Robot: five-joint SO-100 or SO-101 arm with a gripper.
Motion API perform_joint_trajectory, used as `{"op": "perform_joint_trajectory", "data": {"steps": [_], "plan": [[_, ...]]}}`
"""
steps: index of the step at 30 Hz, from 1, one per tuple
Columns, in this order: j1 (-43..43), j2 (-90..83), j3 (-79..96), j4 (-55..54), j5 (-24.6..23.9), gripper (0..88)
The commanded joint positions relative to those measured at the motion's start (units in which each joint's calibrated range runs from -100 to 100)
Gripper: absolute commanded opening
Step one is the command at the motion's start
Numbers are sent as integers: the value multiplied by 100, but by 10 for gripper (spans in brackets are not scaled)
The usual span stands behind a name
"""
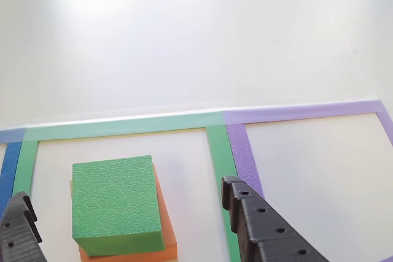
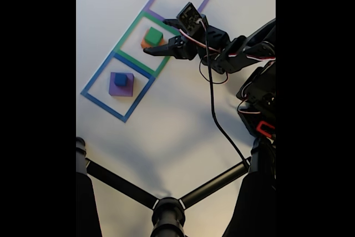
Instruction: Tower of hanoi
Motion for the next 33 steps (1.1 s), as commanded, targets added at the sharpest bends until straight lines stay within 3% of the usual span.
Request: {"op": "perform_joint_trajectory", "data": {"steps": [1,33], "plan": [[-171,108,-255,-295,0,333],[-286,437,-10,-716,0,262]]}}
